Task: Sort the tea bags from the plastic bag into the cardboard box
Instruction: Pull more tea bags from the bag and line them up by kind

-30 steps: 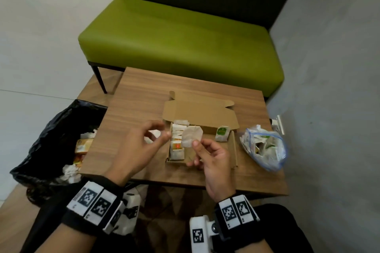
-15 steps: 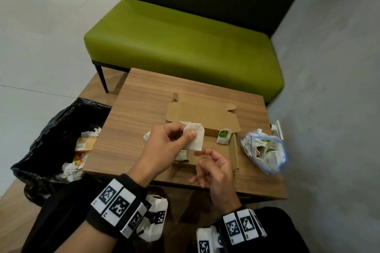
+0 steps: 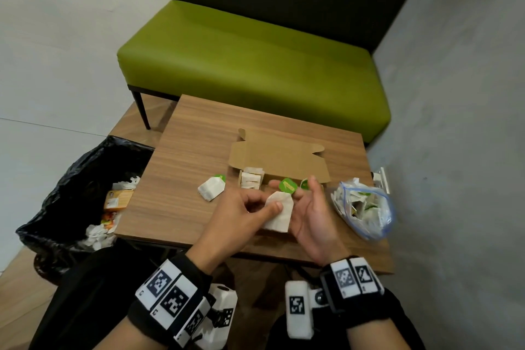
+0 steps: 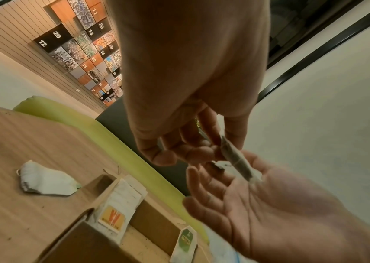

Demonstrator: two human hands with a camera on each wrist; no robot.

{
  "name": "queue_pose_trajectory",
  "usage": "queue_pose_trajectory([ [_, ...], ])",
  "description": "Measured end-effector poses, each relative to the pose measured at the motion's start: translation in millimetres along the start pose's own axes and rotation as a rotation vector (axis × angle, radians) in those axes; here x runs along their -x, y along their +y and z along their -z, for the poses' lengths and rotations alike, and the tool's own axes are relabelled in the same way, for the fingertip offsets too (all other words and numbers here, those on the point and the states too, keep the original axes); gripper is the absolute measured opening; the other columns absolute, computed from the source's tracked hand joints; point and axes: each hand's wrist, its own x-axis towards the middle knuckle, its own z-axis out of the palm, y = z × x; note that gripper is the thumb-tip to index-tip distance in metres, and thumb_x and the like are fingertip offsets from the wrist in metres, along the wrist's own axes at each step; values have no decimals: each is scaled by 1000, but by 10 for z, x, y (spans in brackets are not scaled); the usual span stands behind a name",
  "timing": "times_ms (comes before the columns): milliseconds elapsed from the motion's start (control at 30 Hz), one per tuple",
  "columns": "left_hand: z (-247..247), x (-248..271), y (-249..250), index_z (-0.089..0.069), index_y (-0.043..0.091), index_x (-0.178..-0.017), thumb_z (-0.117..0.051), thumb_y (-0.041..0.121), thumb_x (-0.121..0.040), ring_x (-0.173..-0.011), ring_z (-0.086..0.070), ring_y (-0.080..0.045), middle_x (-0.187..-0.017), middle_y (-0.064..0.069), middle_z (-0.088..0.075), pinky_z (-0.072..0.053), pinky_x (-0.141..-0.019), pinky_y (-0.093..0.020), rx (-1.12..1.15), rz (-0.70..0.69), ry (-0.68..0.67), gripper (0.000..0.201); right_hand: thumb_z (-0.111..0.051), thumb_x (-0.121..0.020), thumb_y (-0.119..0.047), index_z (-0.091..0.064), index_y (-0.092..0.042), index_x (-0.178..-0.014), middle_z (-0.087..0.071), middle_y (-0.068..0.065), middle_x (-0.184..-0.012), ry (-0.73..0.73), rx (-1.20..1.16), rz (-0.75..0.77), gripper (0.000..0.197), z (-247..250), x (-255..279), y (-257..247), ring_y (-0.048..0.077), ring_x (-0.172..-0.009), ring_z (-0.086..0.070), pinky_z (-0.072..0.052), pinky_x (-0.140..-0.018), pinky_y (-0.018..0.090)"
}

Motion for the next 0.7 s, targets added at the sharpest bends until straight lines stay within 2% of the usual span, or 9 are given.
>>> queue_pose_trajectory([
  [133, -22, -4, -15, -78, 20, -78, -73, 22, -88, -67, -61, -10, -71, -2, -71, -47, -63, -27, -43, 6, 32, 12, -44, -101, -29, -70, -6, -106, -74, 14, -104, 31, 285, 186, 35, 27, 40, -212, 24, -95, -71, -57, -80, 40],
  [267, -40, -40, -61, -75, 28, -69, -74, 25, -86, -62, -52, -8, -65, 2, -61, -42, -61, -26, -86, 23, 50, 18, -51, -101, -13, -73, -4, -100, -76, 11, -97, 108, 527, 325, 24, 40, 64, -234, 16, -88, -72, -57, -75, 25],
  [333, -44, -54, -51, -77, 25, -73, -74, 26, -87, -63, -53, -11, -67, -7, -64, -42, -62, -29, -57, 48, 43, 14, -50, -101, -8, -70, -1, -106, -75, 11, -98, 135, 463, 265, 22, 69, 53, -211, 14, -88, -73, -57, -73, 23],
  [367, -37, -59, -38, -77, 22, -75, -73, 26, -87, -64, -54, -12, -68, -10, -66, -43, -62, -29, -43, 57, 43, 14, -47, -102, -6, -69, 0, -109, -75, 12, -100, 127, 417, 199, 23, 89, 47, -187, 16, -91, -73, -59, -75, 27],
  [467, -19, -56, 25, -77, 17, -76, -71, 22, -89, -65, -57, -7, -66, 1, -66, -44, -61, -19, 6, 70, 47, 15, -37, -104, -4, -68, -6, -115, -74, 12, -109, 63, 365, 42, 33, 105, 53, -74, 26, -104, -71, -59, -87, 42],
  [533, -15, -66, 66, -76, 17, -75, -71, 21, -89, -66, -58, -6, -67, 4, -67, -44, -61, -17, 45, 71, 54, 15, -41, -98, 1, -68, -11, -118, -74, 11, -111, -13, 333, 26, 36, 116, 72, 10, 28, -107, -68, -54, -94, 49],
  [567, -14, -70, 85, -76, 16, -74, -71, 21, -88, -65, -58, -5, -67, 4, -67, -44, -60, -17, 59, 73, 61, 16, -48, -91, 2, -68, -14, -118, -74, 9, -110, -60, 318, 37, 37, 118, 89, 45, 27, -106, -68, -53, -94, 48],
  [633, -6, -76, 121, -76, 13, -73, -71, 19, -88, -65, -59, -8, -68, -3, -69, -45, -59, -19, 88, 81, 77, 17, -60, -77, 2, -68, -16, -114, -75, 4, -105, -151, 348, 74, 43, 119, 118, 115, 21, -102, -69, -57, -89, 38],
  [700, 19, -82, 143, -76, 5, -79, -70, 17, -89, -70, -62, -16, -78, -20, -71, -49, -64, -27, 119, 89, 83, 17, -67, -76, 2, -65, -16, -114, -75, 1, -107, -177, 417, 106, 42, 110, 122, 188, 17, -104, -69, -55, -88, 30],
])
